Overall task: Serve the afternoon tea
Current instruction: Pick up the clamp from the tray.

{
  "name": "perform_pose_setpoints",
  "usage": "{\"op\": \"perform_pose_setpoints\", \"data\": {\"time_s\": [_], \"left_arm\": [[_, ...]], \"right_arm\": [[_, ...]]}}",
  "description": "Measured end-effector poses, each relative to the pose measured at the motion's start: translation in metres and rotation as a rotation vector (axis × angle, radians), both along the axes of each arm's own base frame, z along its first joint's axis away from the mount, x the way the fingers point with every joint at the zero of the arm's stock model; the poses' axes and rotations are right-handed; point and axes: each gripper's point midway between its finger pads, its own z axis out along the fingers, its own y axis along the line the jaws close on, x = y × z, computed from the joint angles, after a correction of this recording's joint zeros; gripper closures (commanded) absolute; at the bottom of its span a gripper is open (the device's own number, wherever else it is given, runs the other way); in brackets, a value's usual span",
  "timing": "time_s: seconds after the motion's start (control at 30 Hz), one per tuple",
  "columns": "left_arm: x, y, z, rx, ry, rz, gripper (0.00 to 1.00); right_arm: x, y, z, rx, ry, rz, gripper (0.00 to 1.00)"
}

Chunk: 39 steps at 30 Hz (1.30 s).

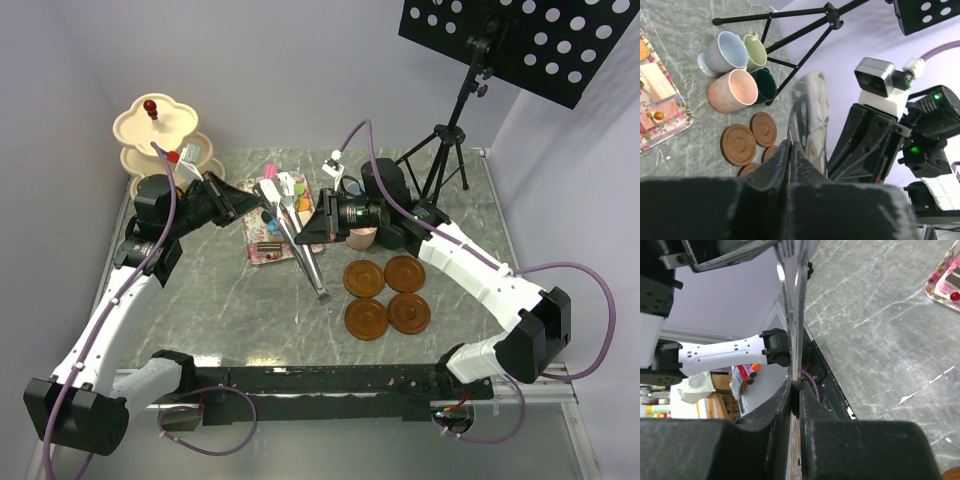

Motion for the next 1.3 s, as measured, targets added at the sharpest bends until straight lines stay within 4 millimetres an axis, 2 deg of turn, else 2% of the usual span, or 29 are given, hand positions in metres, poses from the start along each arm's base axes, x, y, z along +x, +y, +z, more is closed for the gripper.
{"op": "perform_pose_setpoints", "data": {"time_s": [0.43,0.63,0.8,1.03,1.13,1.3], "left_arm": [[0.0,0.003,-0.003,0.006,0.031,0.035,0.99],[-0.005,0.003,-0.002,-0.012,0.024,0.035,0.99],[-0.003,0.003,-0.004,-0.014,0.033,0.034,0.99],[-0.005,-0.003,-0.001,-0.044,0.019,-0.002,0.99],[-0.002,-0.005,0.001,-0.053,0.006,-0.018,0.99],[0.012,-0.009,-0.006,-0.049,0.046,-0.043,0.99]], "right_arm": [[0.006,-0.006,0.0,0.004,0.011,-0.066,1.0],[0.005,-0.01,0.009,0.028,0.001,-0.089,1.0],[0.007,-0.012,0.006,0.028,0.005,-0.111,1.0],[0.004,-0.019,0.019,0.083,-0.007,-0.166,1.0],[0.002,-0.016,0.024,0.108,-0.008,-0.146,1.0],[0.007,-0.011,0.024,0.122,0.005,-0.136,1.0]]}}
